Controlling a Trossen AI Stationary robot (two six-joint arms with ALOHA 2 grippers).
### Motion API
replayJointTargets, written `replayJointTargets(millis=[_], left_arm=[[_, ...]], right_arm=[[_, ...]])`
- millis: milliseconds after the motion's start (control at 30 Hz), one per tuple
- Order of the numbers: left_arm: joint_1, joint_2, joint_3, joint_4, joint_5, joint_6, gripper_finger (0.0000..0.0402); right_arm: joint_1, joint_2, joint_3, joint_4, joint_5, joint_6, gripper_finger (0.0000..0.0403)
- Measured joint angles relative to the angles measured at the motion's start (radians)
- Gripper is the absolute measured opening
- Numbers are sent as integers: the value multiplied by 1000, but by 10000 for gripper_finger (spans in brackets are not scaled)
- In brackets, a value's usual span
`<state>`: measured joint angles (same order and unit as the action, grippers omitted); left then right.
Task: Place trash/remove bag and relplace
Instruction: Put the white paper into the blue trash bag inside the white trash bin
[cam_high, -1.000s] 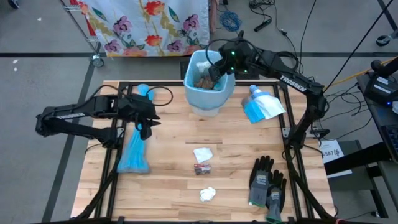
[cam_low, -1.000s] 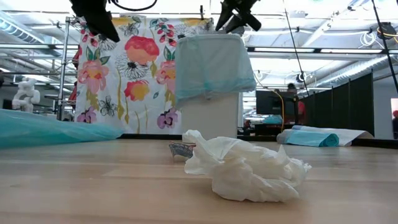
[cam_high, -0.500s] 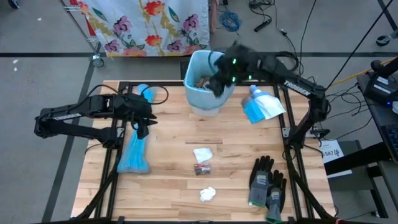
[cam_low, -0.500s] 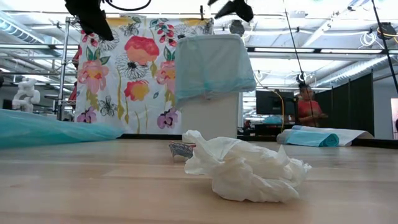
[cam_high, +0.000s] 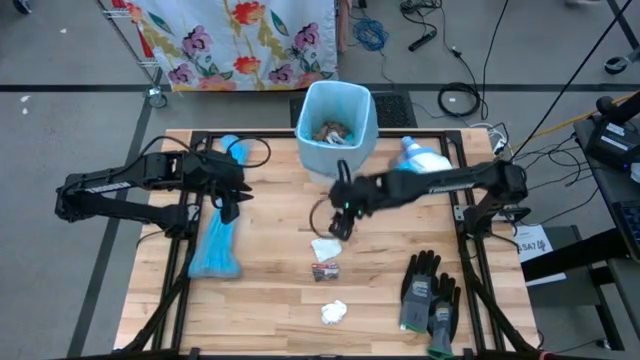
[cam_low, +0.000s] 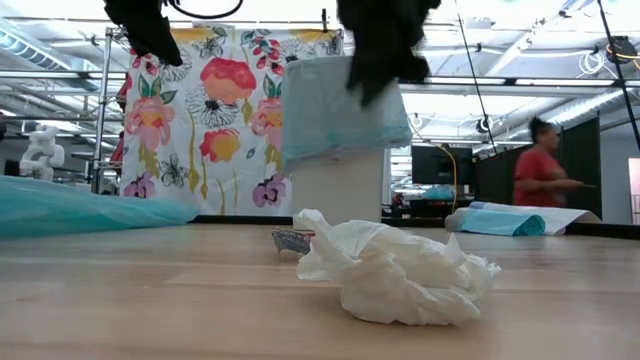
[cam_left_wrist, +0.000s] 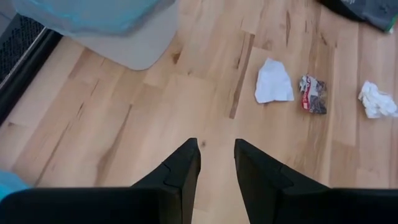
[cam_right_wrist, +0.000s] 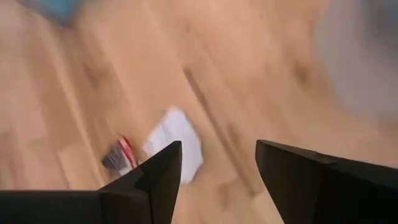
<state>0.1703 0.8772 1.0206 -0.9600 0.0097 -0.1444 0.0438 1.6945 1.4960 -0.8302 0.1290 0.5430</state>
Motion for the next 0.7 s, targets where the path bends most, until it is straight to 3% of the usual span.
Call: replayJointTargets(millis=[233,367,700], left_arm=[[0,0,0,0,0,-6,105],[0,0,0,0,0,-6,105],[0,0,-1,-1,0,-33,105]], right_arm=[[32,1,-363,352,-52,255,196],[28,2,-495,577,-40,327,196],[38,172,-487,686,-65,313,195]])
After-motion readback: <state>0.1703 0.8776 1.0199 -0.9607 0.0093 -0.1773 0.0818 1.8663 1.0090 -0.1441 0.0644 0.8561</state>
